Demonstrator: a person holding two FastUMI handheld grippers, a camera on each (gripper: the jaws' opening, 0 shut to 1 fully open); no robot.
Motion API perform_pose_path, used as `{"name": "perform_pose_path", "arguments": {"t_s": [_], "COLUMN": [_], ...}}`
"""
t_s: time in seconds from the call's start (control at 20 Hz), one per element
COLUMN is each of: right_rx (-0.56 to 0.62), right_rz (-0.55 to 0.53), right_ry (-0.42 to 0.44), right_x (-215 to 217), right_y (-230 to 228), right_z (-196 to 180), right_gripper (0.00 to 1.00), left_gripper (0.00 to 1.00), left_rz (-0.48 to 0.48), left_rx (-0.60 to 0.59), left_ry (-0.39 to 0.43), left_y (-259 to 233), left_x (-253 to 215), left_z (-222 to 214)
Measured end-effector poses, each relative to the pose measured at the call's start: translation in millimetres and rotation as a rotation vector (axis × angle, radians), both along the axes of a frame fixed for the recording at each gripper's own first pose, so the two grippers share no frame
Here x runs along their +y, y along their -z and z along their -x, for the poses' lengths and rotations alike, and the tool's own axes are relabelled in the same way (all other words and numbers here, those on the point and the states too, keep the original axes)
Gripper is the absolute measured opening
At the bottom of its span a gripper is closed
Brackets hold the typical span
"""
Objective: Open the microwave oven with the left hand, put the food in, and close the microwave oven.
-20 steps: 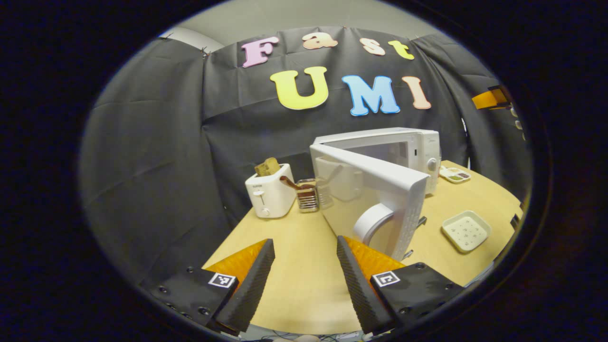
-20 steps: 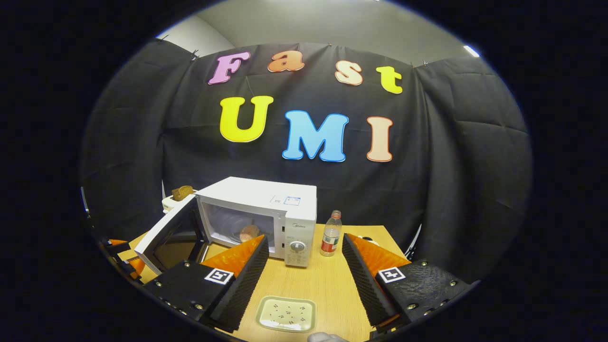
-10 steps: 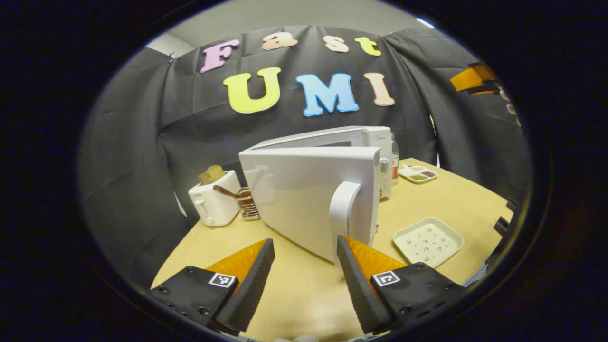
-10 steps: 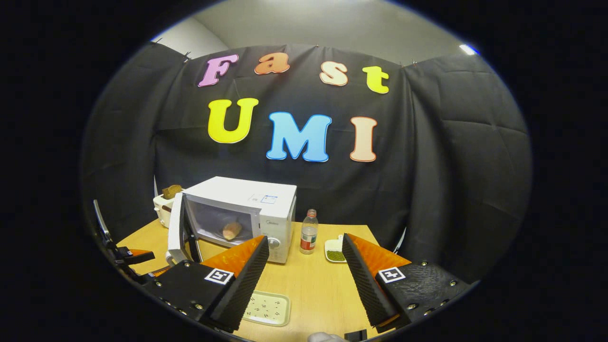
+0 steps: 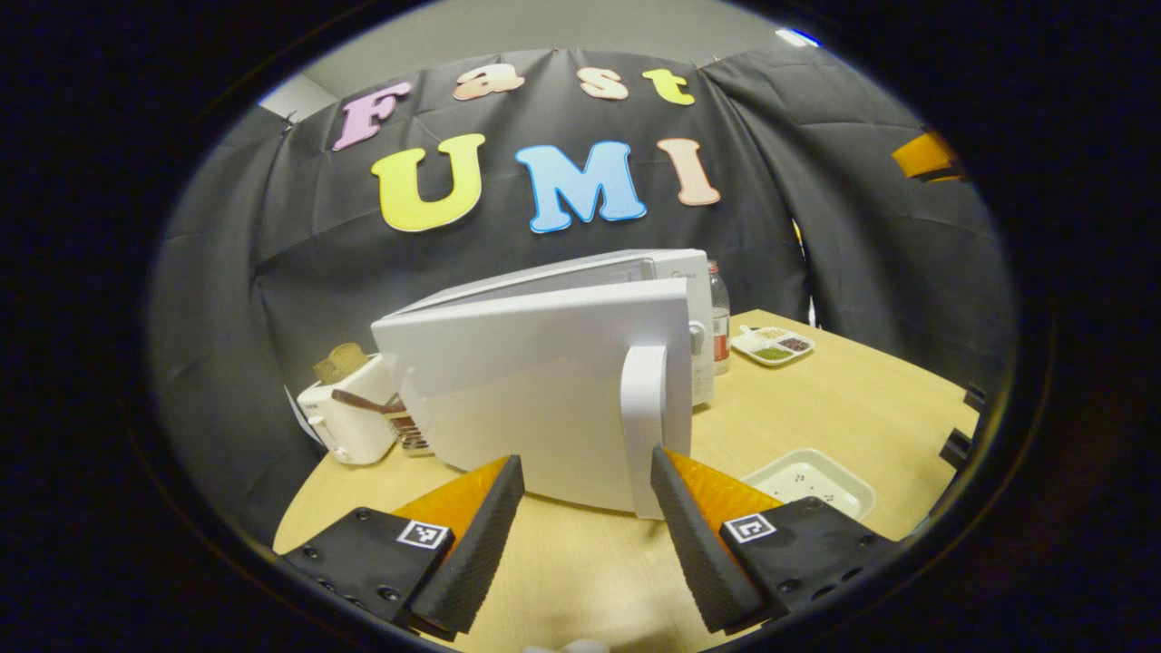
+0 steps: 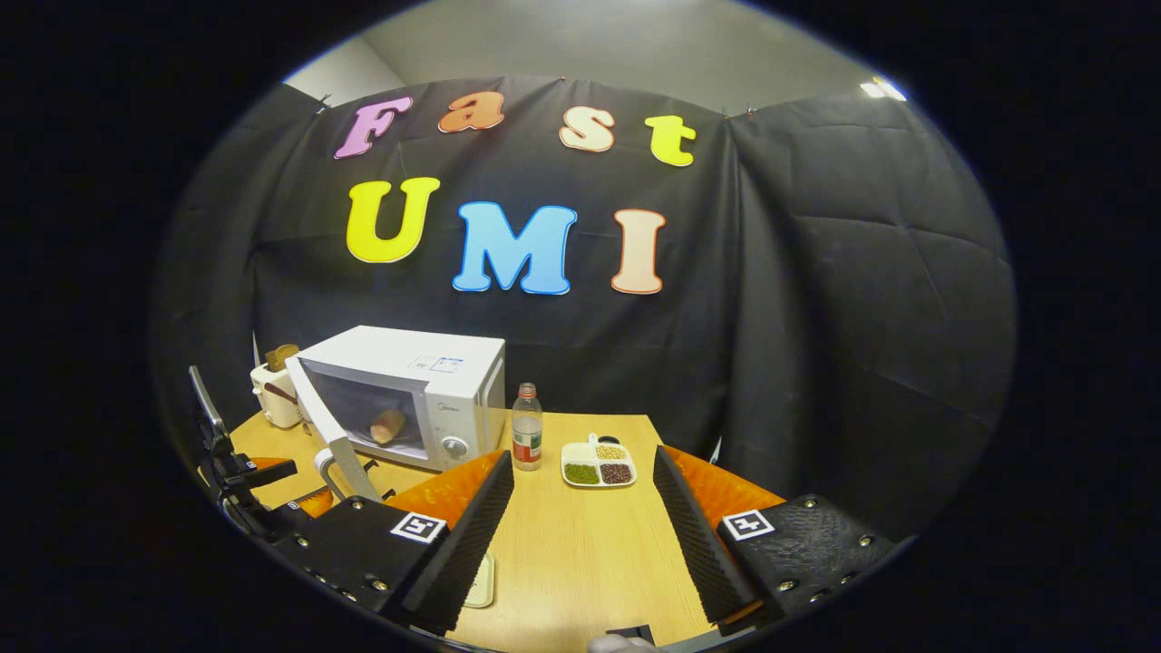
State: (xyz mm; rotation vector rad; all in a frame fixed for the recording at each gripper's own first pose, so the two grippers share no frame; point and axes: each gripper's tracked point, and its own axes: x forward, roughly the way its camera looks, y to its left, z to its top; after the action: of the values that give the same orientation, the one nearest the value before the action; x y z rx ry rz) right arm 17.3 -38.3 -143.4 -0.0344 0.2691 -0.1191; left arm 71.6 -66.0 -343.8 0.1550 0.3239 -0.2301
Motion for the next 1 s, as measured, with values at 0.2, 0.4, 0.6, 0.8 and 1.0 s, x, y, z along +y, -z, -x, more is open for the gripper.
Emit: {"name": "perform_pose_path", "arguments": {"t_s": [0.2,0.4,0.6,0.8,1.0], "right_rx": [0.013,0.034,0.049,0.066,0.084], "right_rz": [-0.001,0.003,-0.001,-0.015,-0.011], "right_ry": [0.040,0.049,0.053,0.052,0.044], "right_x": [-17,-21,-22,-24,-25], "right_y": [3,8,12,20,25], "right_z": [-1,-9,-15,-18,-21], "right_gripper": [0.95,0.95,0.95,0.95,0.95], "left_gripper": [0.99,0.94,0.99,1.00,0.97], "left_rz": [-0.015,-0.035,-0.002,0.016,0.062], "left_rx": [-0.019,-0.037,-0.036,-0.036,-0.020], "left_ry": [0.038,0.062,0.054,0.024,-0.022], "left_y": [-1,1,6,9,12], "left_x": [-22,-38,-51,-60,-67], "left_z": [-29,-57,-81,-104,-124]}}
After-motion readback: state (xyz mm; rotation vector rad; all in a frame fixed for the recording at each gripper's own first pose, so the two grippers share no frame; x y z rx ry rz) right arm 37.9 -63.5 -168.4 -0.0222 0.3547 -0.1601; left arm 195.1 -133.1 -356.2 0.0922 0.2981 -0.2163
